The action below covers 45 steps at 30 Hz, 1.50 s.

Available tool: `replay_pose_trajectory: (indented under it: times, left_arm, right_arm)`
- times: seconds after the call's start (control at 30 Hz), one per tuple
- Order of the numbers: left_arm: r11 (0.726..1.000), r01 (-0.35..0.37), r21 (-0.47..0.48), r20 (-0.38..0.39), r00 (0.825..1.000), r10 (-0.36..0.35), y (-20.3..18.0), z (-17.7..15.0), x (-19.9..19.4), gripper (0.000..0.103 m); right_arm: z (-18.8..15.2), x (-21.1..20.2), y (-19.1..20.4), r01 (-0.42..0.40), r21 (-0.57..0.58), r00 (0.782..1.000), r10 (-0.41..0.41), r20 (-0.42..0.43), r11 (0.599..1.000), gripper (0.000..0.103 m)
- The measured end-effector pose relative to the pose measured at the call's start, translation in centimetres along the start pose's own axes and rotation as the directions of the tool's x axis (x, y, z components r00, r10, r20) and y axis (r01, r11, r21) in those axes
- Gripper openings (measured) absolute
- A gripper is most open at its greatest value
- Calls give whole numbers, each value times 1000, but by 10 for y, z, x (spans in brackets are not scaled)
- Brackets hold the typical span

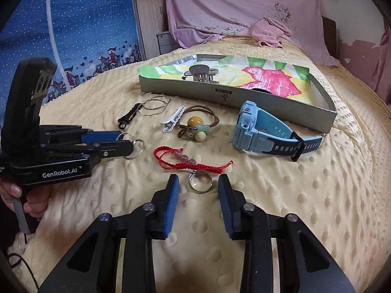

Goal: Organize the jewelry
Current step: 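Grasp a silver hoop ring with the left tool while the right tool grasps a small silver ring, then carry both rings into the grey tray and open both tools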

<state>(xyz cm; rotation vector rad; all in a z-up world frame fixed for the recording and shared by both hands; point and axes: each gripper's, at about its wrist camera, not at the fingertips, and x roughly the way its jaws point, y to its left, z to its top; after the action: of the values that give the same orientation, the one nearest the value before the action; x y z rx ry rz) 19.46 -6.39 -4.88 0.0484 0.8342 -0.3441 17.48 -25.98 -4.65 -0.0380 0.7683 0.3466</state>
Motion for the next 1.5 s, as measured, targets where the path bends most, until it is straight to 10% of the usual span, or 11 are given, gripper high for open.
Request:
replay_pose_trajectory:
  times: [0.63,1.13,1.5]
  left_arm:
    - [998,45,40,60,997,-48,-15,2,-37,4]
    - [1000,18,9,179,984,-19,-24,106,-11,4]
    - [999,46,-20,123,991,-44,-33,155,65,5]
  right_arm:
    - [-3,-28,4,-25,-3,999,26,41,1000,18]
    - [70,-38,-42,53,-12,980,-49,191,999,18]
    - [112,27,-113,113,128,986,-127,106,985,18]
